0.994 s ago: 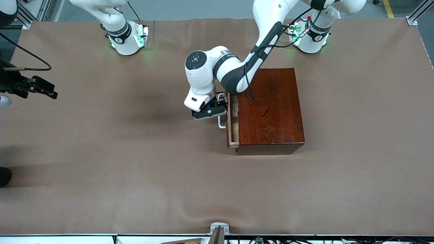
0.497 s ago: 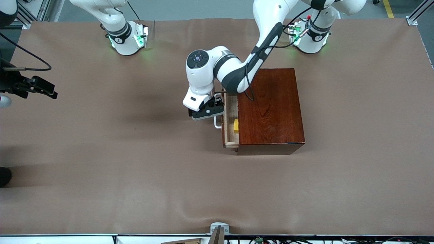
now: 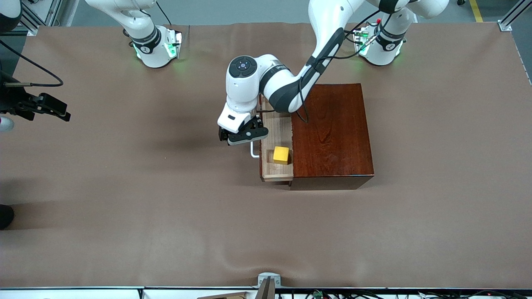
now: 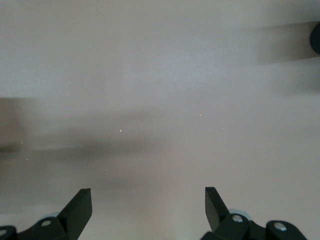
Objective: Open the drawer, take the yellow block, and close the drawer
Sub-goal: 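Pull the drawer handle outward with the left gripper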
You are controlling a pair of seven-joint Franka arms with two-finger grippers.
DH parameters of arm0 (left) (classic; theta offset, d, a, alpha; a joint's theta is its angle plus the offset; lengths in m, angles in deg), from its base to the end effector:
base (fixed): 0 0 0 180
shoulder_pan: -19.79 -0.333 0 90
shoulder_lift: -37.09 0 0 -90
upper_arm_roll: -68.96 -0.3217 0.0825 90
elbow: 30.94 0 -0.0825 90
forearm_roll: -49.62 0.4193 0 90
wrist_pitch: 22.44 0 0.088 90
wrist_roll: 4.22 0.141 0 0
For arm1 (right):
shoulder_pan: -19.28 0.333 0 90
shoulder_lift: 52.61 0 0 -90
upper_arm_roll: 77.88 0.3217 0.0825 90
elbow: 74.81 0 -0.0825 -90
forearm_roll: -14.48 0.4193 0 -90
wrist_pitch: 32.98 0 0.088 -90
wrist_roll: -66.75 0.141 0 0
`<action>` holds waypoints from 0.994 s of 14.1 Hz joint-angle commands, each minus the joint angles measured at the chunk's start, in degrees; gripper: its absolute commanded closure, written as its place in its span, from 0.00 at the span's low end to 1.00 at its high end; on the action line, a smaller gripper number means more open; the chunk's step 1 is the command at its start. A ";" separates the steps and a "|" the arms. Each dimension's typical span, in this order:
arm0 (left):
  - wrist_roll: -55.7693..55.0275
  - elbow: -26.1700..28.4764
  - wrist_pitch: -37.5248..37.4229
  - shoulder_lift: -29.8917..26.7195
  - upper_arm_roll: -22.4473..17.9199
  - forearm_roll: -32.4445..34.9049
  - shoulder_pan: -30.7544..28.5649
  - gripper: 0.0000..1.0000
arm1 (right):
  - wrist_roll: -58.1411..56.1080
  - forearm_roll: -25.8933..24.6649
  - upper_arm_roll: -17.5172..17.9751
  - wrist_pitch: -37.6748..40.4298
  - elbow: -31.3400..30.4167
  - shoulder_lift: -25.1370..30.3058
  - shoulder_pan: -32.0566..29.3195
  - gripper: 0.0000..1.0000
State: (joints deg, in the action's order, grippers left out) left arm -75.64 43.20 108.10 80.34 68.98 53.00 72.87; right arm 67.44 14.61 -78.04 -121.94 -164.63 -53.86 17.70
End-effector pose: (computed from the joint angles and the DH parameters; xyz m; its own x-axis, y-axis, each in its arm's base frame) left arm 0.4879 -0.6448 0.2739 0.9485 0.2924 0.1216 0.2654 -0.9436 0.1981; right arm 0.5928 -0.0177 0.5833 0.9984 -0.0423 -0.0368 -0.0424 -0.9991 -0.0018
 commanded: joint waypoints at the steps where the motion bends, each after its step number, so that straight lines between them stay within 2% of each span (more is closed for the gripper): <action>1: -0.91 -2.16 2.95 1.39 0.41 -0.92 0.28 0.00 | 0.10 0.66 0.24 0.19 -0.80 0.99 -0.26 0.00; 8: -2.67 -2.16 8.75 2.01 1.56 -0.92 1.06 0.00 | 0.10 0.66 0.24 0.19 -0.80 0.99 -0.26 0.00; 14: -2.67 -2.24 10.44 2.54 1.47 -0.84 1.86 0.00 | 0.10 0.66 0.24 0.19 -0.80 0.99 -0.26 0.00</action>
State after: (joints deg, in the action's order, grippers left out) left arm -77.74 42.99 118.02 81.87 70.71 52.79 74.55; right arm 67.44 14.61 -78.03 -121.93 -164.63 -53.86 17.70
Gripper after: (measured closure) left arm 0.000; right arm 0.000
